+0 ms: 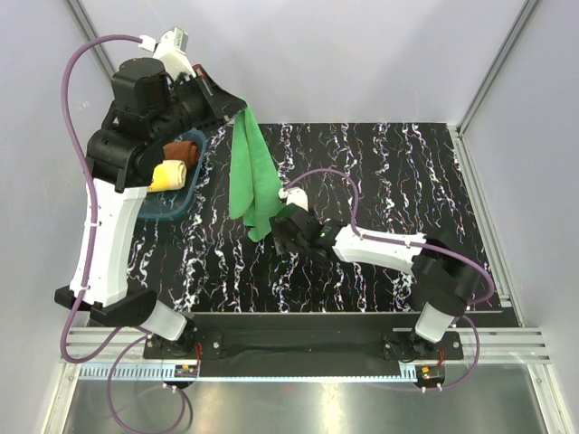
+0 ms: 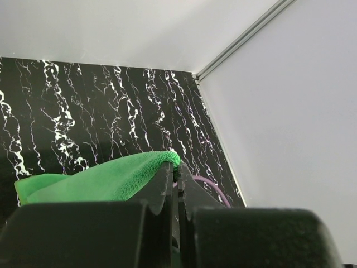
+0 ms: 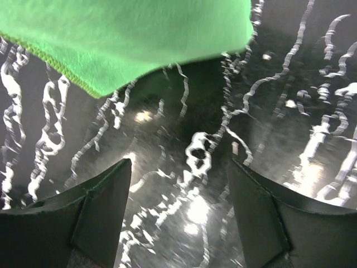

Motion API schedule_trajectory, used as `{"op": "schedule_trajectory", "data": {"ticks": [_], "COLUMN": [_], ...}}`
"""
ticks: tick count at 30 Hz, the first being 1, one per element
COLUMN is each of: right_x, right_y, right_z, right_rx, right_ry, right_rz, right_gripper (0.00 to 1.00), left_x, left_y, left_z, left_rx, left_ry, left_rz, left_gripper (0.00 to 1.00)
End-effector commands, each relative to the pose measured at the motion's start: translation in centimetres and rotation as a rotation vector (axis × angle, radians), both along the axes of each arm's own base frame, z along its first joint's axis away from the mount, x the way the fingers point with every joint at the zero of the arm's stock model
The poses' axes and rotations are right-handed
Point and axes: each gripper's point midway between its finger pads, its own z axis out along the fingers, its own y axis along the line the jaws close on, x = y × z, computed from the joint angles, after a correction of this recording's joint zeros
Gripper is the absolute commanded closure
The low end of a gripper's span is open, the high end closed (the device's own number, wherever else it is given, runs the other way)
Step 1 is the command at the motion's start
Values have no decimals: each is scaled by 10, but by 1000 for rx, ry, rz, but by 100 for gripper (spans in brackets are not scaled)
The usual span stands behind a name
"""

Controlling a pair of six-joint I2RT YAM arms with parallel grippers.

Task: Roll the towels
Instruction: Flatten the towel

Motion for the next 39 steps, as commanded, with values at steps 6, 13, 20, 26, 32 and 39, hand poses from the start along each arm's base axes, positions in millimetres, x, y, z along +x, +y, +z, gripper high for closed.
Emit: {"op": "schedule_trajectory", "data": {"ticks": [6,13,20,26,32,39], "right_x": [-18,-9,4,25,33,37], "right_y": [84,90,95,90,78,68], "right_z": [29,3,-17,-33,-52,-69], "right_rx": [233,115,23,-11,-39,-77], "right_ry": [-161,-208,-213,-200,-156,-138], "right_rz": [35,-141,-219,-301,-339,-365], "right_gripper": [24,28,31,39,40,46], "left_x": [-3,-2,-4,-5,-5,-6], "left_y": [-1,-3,-6,-5,-4,-7], "left_z": [19,19,15,12,14,19], "left_rx": [-59,-84,-80,-74,-65,-82], "left_ry": [-46,-27,-28,-28,-41,-52], "left_rz": [6,32,25,24,23,12], "left_gripper": [100,100,100,100,100,100]}}
